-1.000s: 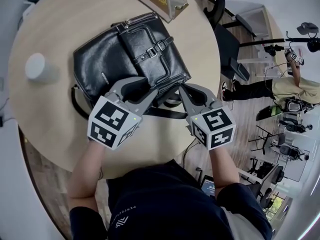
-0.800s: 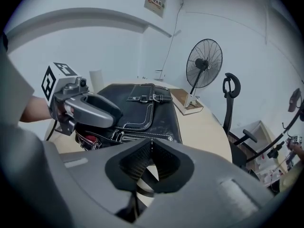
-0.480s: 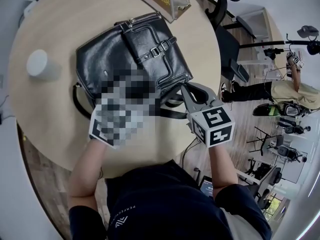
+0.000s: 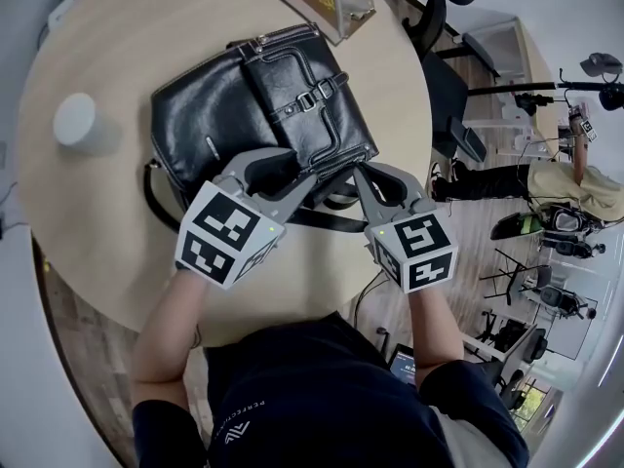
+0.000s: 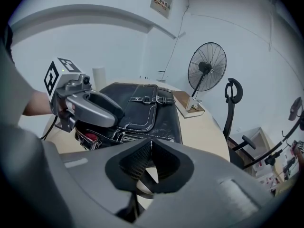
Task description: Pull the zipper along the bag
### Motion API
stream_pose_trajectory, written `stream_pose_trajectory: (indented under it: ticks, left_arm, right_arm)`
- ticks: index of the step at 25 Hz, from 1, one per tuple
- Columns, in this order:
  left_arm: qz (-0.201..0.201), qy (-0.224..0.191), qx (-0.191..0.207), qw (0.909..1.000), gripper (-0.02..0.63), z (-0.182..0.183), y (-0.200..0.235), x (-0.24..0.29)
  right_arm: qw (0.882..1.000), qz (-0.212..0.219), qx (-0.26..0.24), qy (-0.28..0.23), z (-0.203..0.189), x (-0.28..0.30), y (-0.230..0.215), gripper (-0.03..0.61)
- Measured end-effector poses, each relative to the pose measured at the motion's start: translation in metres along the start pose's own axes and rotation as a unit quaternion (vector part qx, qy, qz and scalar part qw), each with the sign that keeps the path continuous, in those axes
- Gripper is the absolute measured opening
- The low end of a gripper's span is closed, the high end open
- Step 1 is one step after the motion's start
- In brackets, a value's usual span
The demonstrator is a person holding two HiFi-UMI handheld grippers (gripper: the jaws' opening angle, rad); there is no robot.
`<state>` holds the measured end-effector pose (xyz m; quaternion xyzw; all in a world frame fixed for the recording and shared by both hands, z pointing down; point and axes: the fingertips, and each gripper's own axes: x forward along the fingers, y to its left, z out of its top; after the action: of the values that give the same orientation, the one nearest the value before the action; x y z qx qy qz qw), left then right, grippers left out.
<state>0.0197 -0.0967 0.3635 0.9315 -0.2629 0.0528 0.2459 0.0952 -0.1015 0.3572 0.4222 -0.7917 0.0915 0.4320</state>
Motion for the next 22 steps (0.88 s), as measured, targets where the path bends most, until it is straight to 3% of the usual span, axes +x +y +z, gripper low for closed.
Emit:
stream_pose_trajectory:
  ticks: [16,22]
  left_arm:
    - [-0.010,0.000,-0.003,0.9999,0.176,-0.003,0.000,0.001]
    - [-0.011,0.000,-0.005,0.9999,0.175,-0.005,0.001,0.002]
  right_arm:
    - [0.999,0.042,0.021,-0.009,0.004,-0.003,0.007,0.014]
    - [0.999,0.046,-0.002,-0.003,0.004,-0.002,0.013,0.018]
